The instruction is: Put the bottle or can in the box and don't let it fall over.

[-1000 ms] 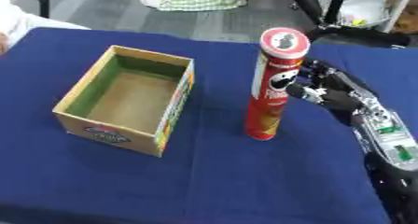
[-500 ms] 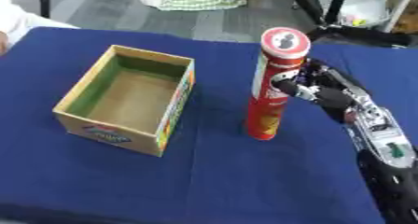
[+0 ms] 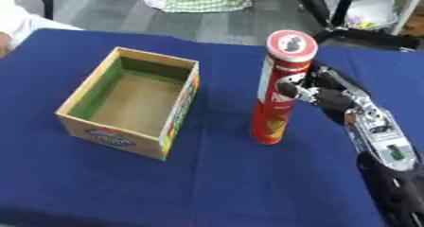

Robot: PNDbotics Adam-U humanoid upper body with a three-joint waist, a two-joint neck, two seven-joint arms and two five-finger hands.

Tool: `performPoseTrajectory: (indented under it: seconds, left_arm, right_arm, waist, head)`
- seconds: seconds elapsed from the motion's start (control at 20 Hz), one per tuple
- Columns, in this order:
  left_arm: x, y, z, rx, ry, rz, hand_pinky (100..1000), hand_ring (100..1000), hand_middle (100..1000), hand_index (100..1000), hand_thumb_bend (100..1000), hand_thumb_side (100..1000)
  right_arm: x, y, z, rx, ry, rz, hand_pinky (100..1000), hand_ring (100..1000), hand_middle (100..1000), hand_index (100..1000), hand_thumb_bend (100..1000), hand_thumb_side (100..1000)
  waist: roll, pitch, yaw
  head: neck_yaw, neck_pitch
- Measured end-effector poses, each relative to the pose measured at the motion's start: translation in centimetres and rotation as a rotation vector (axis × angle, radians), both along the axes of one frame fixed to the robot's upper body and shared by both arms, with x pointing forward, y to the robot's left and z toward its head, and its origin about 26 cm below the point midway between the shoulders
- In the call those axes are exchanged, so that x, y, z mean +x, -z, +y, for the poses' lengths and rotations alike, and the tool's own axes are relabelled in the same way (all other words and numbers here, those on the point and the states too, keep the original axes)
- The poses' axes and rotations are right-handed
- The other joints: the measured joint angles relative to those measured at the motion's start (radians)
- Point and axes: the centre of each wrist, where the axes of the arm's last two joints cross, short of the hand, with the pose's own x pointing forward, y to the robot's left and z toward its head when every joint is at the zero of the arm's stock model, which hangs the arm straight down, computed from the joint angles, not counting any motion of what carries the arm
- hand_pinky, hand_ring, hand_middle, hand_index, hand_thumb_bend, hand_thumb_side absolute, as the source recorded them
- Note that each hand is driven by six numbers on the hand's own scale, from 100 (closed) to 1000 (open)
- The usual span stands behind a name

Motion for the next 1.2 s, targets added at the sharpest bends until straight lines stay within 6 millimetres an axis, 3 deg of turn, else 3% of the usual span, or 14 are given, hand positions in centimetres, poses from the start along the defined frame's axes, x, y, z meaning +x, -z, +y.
performPoseTrajectory:
  seconds: [1.2]
  left_arm:
    - [0.1,-0.1,-0.2,0.0,0.008,-0.002,909,766,823,831,100,722]
  right_arm:
    - [0.5,-0.6,1.7,0.013,-0.008,0.013,919,1000,1000,852,827,227]
  waist:
    - [-0.005,0.004,0.007]
  head:
    - [0.001,-0.009]
